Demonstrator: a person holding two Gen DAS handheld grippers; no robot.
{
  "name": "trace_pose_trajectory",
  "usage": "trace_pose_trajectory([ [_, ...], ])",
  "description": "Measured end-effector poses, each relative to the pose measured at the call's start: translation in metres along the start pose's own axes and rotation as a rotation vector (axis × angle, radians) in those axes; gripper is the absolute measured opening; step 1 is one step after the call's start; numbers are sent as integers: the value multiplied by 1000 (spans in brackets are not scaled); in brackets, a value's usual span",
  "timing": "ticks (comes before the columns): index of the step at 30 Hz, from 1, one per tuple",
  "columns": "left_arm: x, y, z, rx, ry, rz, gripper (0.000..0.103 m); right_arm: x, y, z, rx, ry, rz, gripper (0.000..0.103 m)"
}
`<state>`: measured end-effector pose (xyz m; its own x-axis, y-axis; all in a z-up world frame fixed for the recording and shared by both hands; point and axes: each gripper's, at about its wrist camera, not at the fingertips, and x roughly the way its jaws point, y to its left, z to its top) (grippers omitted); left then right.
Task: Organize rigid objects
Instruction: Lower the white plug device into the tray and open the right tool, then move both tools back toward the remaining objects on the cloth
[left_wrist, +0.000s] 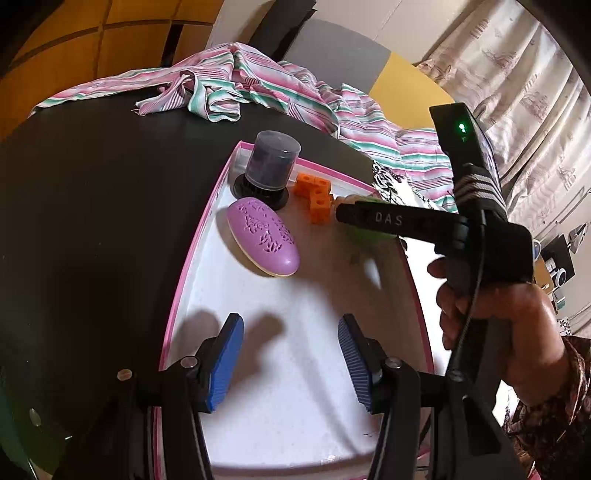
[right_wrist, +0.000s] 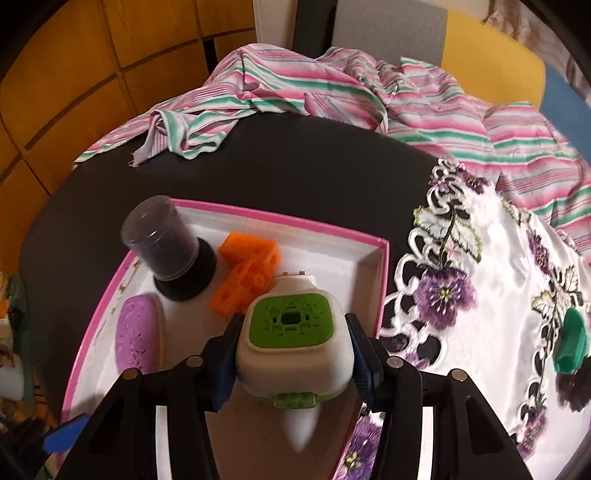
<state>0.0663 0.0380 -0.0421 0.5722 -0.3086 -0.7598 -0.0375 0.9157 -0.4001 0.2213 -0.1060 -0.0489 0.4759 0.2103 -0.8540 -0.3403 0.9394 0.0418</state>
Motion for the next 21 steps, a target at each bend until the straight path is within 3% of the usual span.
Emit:
trace_pose_trajectory([
  [4,0,-1,-1,0,2,-6,54,-14,-13,1,58,-64,29,54],
  [7,0,-3,-2,-1,2,-11,54,-36,-29,-4,145,-133,78,64],
  [11,1,-7,-3,-7,8,-27,54,-57,-38,-15,154,-172,57,64],
  [21,-3,-24,-12,31,14,-46,54,-75,-46,-55,146,-129,42,65],
])
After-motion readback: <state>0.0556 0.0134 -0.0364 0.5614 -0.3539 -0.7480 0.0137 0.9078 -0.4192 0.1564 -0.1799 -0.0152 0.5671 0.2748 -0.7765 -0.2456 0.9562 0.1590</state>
